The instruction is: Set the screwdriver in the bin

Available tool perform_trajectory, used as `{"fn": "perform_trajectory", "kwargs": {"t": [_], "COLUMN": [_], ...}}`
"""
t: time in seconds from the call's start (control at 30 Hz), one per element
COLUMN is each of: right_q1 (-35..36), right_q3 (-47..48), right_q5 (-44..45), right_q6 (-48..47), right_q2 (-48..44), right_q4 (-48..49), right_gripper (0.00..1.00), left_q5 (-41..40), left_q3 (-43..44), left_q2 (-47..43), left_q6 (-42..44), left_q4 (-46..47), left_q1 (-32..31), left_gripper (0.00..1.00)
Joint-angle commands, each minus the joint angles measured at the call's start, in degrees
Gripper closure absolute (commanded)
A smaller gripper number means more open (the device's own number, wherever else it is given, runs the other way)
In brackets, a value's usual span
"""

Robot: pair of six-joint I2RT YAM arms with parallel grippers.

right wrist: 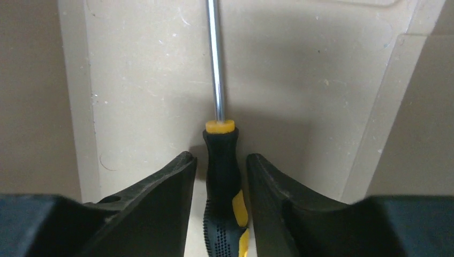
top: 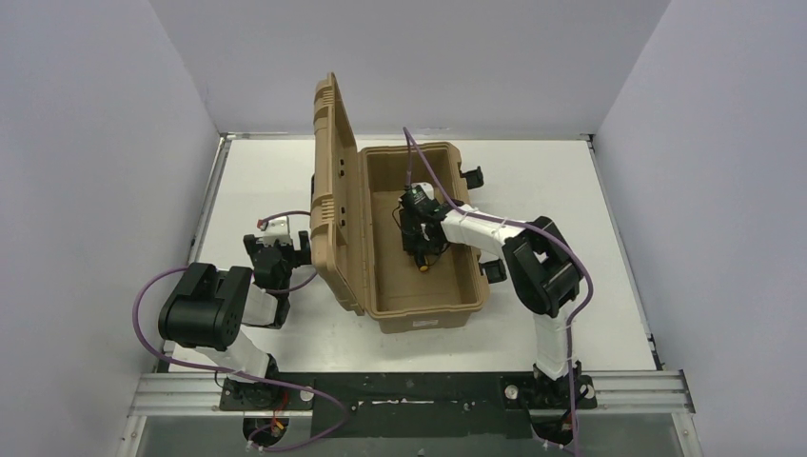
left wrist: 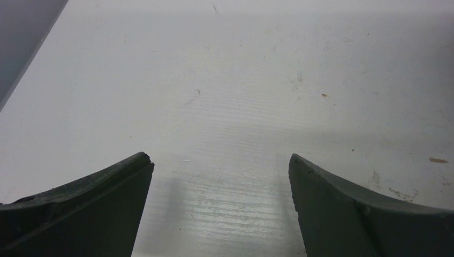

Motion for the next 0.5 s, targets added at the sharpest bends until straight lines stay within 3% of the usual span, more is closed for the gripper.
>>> {"fn": "perform_trajectory", "kwargs": {"t": [0.0,0.03,0.2,0.33,0.47], "right_q1": [0.5,0.4,0.5,0.9,1.1], "right_q3": [0.5,0.8,3.4,6.4,8.3], "right_q5": [0.8,1.2,3.8,4.7,4.5], "right_q6": [1.6,1.7,0.5,-2.5,-5.1], "right_q2": [-0.1,-0.7,-4.9,-10.5,-16.7], "right_q4": [0.4,0.1,-2.3,-4.4,-5.0], "right_gripper": [0.48,0.40,0.26,0.01,0.00], "left_q5": [-0.2,-0.1,-0.1,-0.1,-0.1], "left_q3": [1.6,1.6,1.6,1.6,1.6], "left_q2": [-0.1,-0.1,-0.1,-0.1,-0.1], "left_q6": [0.1,0.0,0.0,0.0,0.0], "left_q4": [3.6,3.6,3.5,3.5,3.5], "left_q1": [0.5,0.4,0.4,0.4,0.4], "left_gripper": [0.03,0.03,0.03,0.03,0.03]}}
